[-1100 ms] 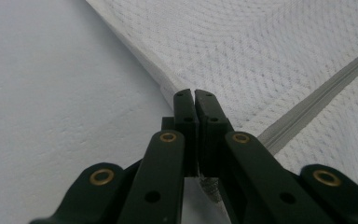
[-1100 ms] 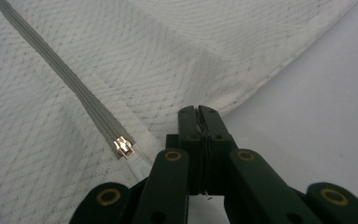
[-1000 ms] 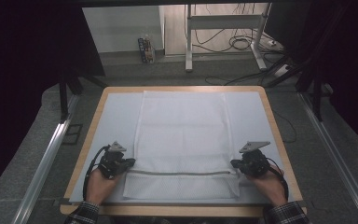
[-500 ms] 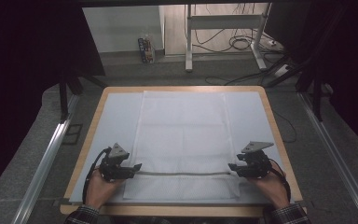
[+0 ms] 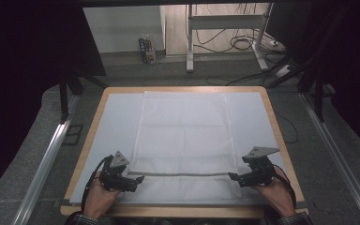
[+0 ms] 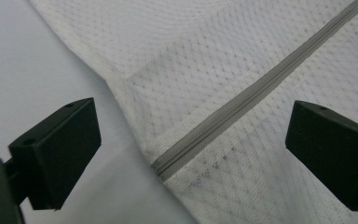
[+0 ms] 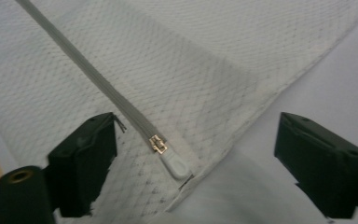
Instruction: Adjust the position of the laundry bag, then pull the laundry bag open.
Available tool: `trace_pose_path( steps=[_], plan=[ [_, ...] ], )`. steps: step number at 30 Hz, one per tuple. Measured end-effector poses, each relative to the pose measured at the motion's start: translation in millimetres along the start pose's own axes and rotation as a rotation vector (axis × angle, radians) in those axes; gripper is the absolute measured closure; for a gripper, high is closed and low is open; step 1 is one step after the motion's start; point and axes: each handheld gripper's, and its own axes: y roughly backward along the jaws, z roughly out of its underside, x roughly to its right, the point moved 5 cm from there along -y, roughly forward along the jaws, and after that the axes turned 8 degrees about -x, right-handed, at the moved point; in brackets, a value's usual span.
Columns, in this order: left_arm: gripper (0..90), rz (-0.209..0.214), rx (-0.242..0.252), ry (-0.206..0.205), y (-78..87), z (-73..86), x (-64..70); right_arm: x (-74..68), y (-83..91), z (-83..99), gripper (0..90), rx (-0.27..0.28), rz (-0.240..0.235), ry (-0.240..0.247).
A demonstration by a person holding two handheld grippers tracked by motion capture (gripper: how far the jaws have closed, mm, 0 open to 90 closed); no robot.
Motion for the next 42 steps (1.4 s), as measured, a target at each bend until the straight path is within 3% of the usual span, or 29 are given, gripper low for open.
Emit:
trace_pose_path(
  steps=[1,10,22,28,36,37,42],
  plan=[
    [2.5,-0.007,0.007,-0.005,1.6,1.7,0.4,-1.8,1.6,1.6,5.9,0.007,-0.008,0.005],
    [1.0,-0.031,0.005,-0.012,1.5,8.8,-1.9,-6.8,5.8,8.9,1.4,0.037,-0.018,0.016],
    [1.2,-0.038,-0.010,-0.025,-1.1,9.5,-1.8,-7.2,2.1,14.5,0.0,0.007,-0.012,0.038],
    [1.4,-0.033,-0.020,-0.028,-2.9,10.0,-1.2,-10.7,-3.2,17.3,0.0,-0.017,0.013,0.062],
    [1.6,-0.029,-0.032,-0.043,-4.5,10.1,0.1,-13.6,-9.6,21.3,0.6,-0.071,0.029,0.096],
    [1.7,-0.029,-0.036,-0.047,-5.2,10.0,0.7,-12.4,-11.7,23.6,2.9,-0.094,0.039,0.098],
    [1.8,-0.030,-0.046,-0.055,-6.7,10.1,1.8,-5.8,-14.2,23.0,10.4,-0.095,0.076,0.081]
  ],
)
